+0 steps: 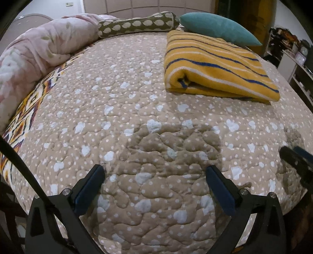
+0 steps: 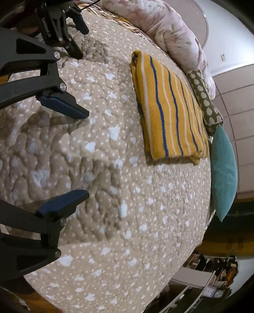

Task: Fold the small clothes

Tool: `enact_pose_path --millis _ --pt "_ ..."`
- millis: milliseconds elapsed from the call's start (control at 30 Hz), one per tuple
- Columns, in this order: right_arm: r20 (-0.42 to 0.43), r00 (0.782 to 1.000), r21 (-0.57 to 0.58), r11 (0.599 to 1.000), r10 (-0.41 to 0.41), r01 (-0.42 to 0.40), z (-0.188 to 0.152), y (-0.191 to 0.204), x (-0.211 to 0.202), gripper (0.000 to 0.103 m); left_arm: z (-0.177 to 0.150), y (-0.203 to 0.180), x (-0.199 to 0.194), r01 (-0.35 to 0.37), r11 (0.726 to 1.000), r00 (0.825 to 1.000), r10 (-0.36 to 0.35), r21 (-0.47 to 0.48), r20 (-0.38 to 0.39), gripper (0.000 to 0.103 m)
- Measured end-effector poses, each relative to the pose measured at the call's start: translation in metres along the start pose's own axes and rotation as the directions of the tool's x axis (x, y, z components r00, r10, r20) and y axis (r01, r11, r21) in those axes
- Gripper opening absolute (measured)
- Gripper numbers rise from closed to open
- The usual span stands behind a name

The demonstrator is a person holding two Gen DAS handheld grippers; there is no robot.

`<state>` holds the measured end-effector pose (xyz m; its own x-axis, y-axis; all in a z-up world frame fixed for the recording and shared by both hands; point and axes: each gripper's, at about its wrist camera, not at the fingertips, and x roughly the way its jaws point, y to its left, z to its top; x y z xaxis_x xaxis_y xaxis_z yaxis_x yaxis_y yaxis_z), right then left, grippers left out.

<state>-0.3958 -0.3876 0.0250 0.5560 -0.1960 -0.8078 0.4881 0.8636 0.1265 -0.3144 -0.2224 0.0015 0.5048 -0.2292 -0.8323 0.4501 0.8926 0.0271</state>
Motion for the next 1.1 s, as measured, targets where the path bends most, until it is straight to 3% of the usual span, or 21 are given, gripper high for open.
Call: enact_pose_path --millis 167,300,400,500,833,1100 --pt "0.030 1.000 -0.047 0.999 -0.009 0.010 -0.008 0.003 0.001 0.081 -0.009 -0.006 -0.007 -0.054 0.998 0.998 0.054 -0.018 0.030 0.103" --pt "0.054 0.998 -0.025 0.999 0.043 -0.042 -0.011 0.004 0.003 0.099 -0.013 -0.007 -0.011 -0.056 0.998 0.998 0.057 -0.027 0.037 0.103" --pt "0.048 0.999 -0.064 0.998 0.014 -0.011 -0.012 0.012 0.006 0.102 -0.016 -0.008 -0.013 -0.053 0.998 0.998 0.055 -0.029 0.045 0.103" --pt "0.045 0.998 -0.115 0.993 -0.035 0.040 -0.015 0.022 0.009 0.102 -0.018 -0.009 -0.014 -0.057 0.998 0.997 0.058 -0.030 0.051 0.103" --pt "0.031 0.999 -0.068 0.997 -0.033 0.035 -0.003 0.012 0.011 0.102 -0.017 -0.007 -0.013 -0.056 0.998 0.997 0.058 -0.033 0.053 0.103" --pt "0.038 0.996 -0.075 0.994 -0.076 0.079 0.007 0.015 0.024 0.103 -0.017 -0.006 -0.013 -0.055 0.998 0.998 0.056 -0.033 0.041 0.103"
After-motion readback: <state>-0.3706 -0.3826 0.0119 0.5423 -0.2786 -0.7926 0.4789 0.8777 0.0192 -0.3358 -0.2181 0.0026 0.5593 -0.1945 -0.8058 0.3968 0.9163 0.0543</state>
